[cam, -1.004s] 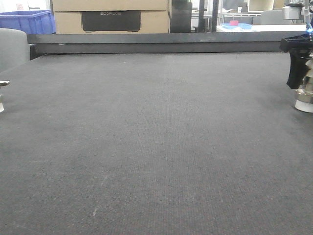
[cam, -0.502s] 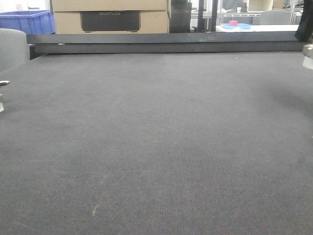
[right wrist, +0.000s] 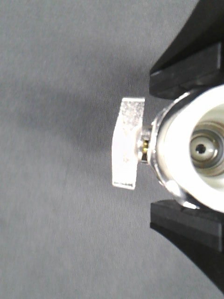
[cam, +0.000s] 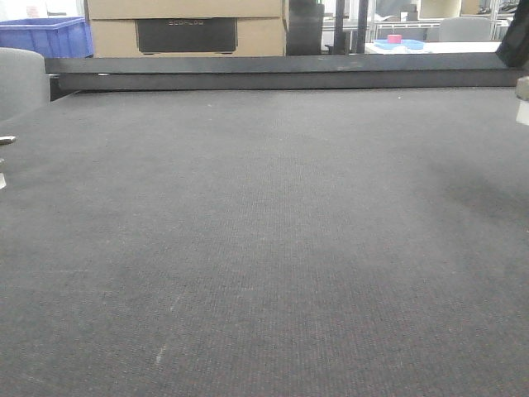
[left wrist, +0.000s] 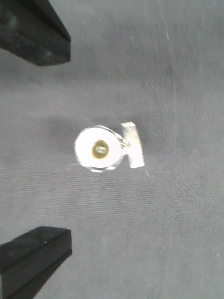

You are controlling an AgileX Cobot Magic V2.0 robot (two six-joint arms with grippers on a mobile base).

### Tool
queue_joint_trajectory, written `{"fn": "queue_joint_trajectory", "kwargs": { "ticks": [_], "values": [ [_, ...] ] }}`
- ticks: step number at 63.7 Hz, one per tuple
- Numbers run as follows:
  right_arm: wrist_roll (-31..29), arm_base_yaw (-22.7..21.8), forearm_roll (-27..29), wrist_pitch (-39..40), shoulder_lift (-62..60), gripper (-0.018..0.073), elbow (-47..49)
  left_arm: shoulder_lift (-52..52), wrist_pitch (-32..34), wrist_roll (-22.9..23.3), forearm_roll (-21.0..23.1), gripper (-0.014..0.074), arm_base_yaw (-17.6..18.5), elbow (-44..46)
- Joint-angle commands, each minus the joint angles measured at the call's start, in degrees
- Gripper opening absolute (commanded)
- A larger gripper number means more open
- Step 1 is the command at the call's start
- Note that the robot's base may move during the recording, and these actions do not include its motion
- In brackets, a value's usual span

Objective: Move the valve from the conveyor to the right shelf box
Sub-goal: 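Lift both held valves up off the conveyor belt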

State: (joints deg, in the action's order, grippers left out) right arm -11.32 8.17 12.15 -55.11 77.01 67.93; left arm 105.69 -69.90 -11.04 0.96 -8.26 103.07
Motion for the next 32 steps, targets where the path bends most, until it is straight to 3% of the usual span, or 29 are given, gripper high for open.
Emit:
{"fn": "queue_joint_trajectory", "kwargs": {
  "ticks": [1, 32],
  "values": [
    [-0.3, 0.1, 0.8, 2.4, -1.7, -0.0153, 0.2, 2.9, -0.1, -0.7, 0.5, 0.0601, -0.1, 1.3],
    [-0.3, 0.1, 0.8, 3.0, -1.8, -0.0153, 0.0, 12.2, 2.4, -0.7, 0.5, 0.0601, -0.1, 1.3]
  ]
}}
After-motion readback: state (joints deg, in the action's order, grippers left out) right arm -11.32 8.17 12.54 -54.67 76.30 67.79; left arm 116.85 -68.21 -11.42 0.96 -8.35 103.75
